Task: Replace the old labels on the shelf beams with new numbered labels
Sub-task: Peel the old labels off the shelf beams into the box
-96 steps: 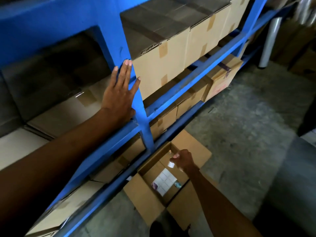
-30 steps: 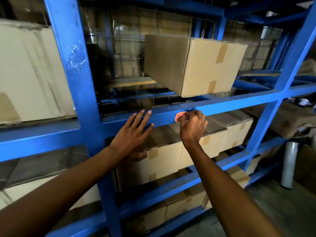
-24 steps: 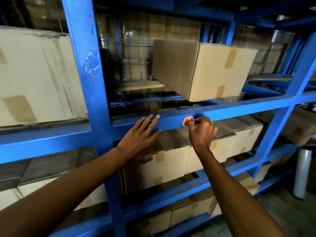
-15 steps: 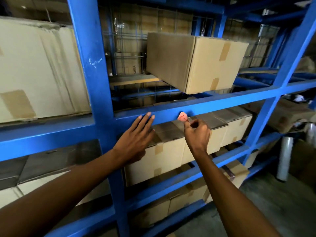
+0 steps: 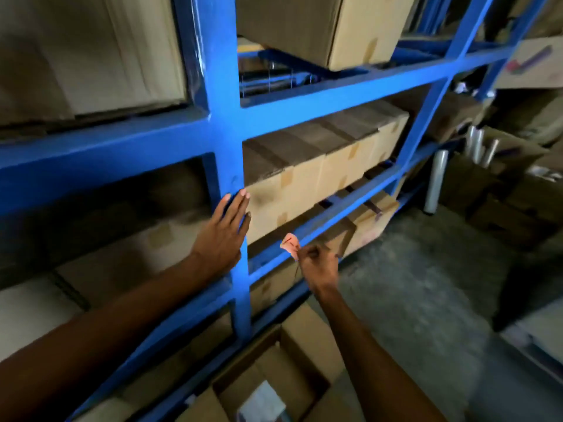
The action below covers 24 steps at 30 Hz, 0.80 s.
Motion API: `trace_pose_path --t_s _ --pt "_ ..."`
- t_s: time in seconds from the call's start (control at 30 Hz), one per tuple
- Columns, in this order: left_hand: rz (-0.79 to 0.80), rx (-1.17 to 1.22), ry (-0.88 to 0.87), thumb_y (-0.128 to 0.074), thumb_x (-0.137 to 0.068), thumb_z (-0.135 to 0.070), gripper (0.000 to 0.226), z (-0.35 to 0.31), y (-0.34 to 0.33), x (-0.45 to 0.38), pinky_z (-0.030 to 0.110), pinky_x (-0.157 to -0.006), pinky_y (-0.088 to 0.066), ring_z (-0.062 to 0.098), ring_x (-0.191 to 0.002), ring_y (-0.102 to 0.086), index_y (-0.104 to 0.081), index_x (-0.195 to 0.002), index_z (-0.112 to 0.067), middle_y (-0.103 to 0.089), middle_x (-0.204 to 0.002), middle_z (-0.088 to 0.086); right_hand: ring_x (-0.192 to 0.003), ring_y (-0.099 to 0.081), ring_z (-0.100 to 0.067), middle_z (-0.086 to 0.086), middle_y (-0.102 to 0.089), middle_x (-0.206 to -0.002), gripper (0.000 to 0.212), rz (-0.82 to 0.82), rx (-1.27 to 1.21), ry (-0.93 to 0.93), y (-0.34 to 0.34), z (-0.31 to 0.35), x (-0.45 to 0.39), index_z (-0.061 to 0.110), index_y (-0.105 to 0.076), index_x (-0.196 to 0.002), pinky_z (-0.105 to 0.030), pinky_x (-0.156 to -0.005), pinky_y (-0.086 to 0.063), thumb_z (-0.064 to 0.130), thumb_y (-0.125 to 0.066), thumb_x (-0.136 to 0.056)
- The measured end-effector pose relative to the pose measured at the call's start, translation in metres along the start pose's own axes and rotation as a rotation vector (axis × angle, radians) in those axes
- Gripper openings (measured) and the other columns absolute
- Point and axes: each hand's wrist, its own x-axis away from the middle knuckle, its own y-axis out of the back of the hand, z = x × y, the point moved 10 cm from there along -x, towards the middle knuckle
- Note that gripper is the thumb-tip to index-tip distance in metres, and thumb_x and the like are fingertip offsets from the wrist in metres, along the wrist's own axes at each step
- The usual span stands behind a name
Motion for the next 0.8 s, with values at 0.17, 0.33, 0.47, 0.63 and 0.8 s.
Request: trace_pose_path --t_s 0.17,0.33,0.47,0.63,0.8 --pt "0.104 0.109 -0.028 -0.058 -0.077 -0.041 0.079 -0.026 -0.032 0.028 0.056 -0.114 0.004 0.044 -0.143 -0.004 -0.033 -0.142 -0.003 -0.008 -0.153 0.032 -0.098 -0.064 -0.035 -0.022 -0.07 -0.098 0.033 0.104 0.134 -0.253 -0.04 -0.092 0.063 0.004 -0.068 -0.085 -0.035 -0.081 -0.049 0.036 -0.062 -0.081" --pt "0.108 0.132 -0.031 -0.047 -0.089 -0.037 0.072 -0.03 -0.047 0.035 0.051 -0.116 0.005 0.04 -0.144 0.004 -0.018 -0.147 -0.004 0.004 -0.154 0.029 -0.1 -0.063 -0.036 -0.021 -0.069 -0.102 0.02 0.179 0.242 -0.329 -0.06 -0.147 0.097 0.004 -0.066 -0.091 -0.038 -0.087 -0.05 0.02 -0.063 -0.08" --pt "0.123 0.118 -0.033 -0.044 -0.09 -0.04 0.075 -0.032 -0.051 0.032 0.051 -0.115 0.011 0.042 -0.143 0.01 -0.01 -0.148 -0.005 0.01 -0.153 0.031 -0.097 -0.065 -0.034 -0.021 -0.07 -0.1 0.019 0.182 0.234 -0.394 -0.069 -0.167 0.1 0.002 -0.067 -0.087 -0.036 -0.084 -0.052 0.018 -0.064 -0.078" --pt "0.126 0.131 -0.059 -0.049 -0.088 -0.041 0.082 -0.035 -0.053 0.031 0.05 -0.114 0.013 0.044 -0.142 0.011 -0.007 -0.148 -0.004 0.006 -0.154 0.029 -0.108 -0.06 -0.035 -0.022 -0.064 -0.115 0.028 0.232 0.277 -0.442 -0.08 -0.179 0.099 -0.002 -0.059 -0.107 -0.037 -0.089 -0.049 0.015 -0.061 -0.084" --pt "0.141 0.13 -0.062 -0.047 -0.089 -0.042 0.082 -0.036 -0.054 0.033 0.05 -0.114 0.011 0.043 -0.142 0.012 -0.002 -0.149 -0.007 0.008 -0.155 0.028 -0.11 -0.059 -0.035 -0.02 -0.062 -0.118 0.028 0.249 0.304 -0.457 -0.079 -0.193 0.101 0.0 -0.059 -0.108 -0.036 -0.091 -0.049 0.013 -0.059 -0.082"
